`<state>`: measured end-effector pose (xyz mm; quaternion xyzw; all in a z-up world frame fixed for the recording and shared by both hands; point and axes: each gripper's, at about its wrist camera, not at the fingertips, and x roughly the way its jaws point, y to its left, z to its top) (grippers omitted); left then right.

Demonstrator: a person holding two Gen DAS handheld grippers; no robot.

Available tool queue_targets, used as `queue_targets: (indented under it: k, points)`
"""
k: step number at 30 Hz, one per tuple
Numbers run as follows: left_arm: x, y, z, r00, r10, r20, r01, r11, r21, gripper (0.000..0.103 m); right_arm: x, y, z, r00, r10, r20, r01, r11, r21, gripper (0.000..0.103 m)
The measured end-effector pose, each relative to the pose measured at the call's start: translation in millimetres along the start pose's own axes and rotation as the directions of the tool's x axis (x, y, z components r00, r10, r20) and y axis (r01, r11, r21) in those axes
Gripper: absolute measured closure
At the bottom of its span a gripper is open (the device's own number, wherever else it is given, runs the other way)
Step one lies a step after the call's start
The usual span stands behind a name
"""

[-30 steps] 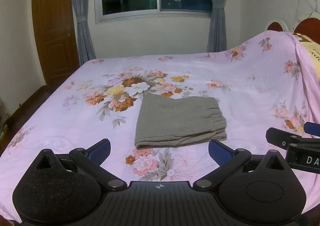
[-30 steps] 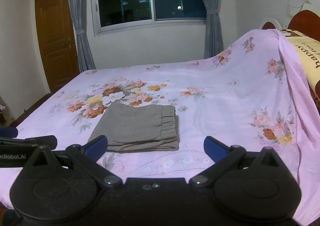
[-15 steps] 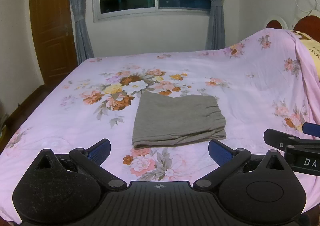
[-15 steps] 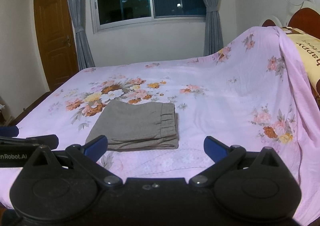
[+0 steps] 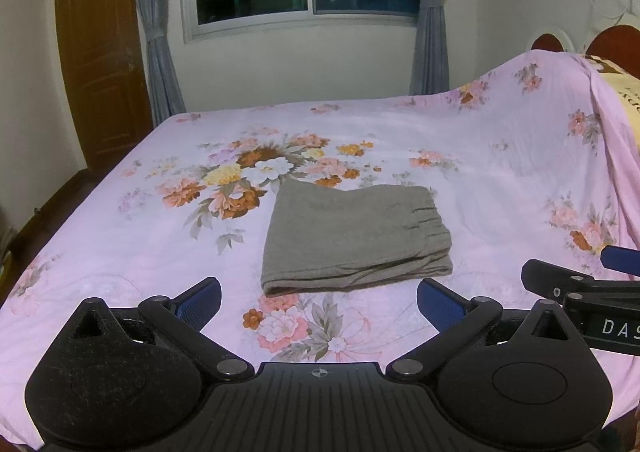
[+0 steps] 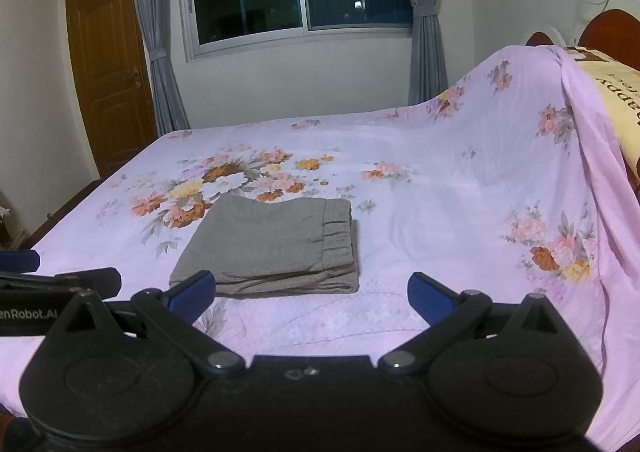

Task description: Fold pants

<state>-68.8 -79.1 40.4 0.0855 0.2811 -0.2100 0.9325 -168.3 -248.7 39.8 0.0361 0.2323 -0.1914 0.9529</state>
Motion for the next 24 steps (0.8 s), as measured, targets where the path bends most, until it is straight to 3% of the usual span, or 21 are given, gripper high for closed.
queue_targets:
  k: [20, 24]
  points:
    - [20.1, -0.1, -3.9, 1.000, -0.031, -0.001, 0.031, 0.999, -0.015, 0.000, 16.4, -1.7, -1.5, 1.000, 0.009, -0.030, -0.008, 1.000, 0.010, 0.000]
    - [30.8, -2.1, -4.2, 1.000, -0.011, 0.001, 0.011, 1.000, -0.007, 0.000, 25.6, -3.6, -2.3, 0.999, 0.004, -0.046, -0.004, 1.000, 0.009, 0.000]
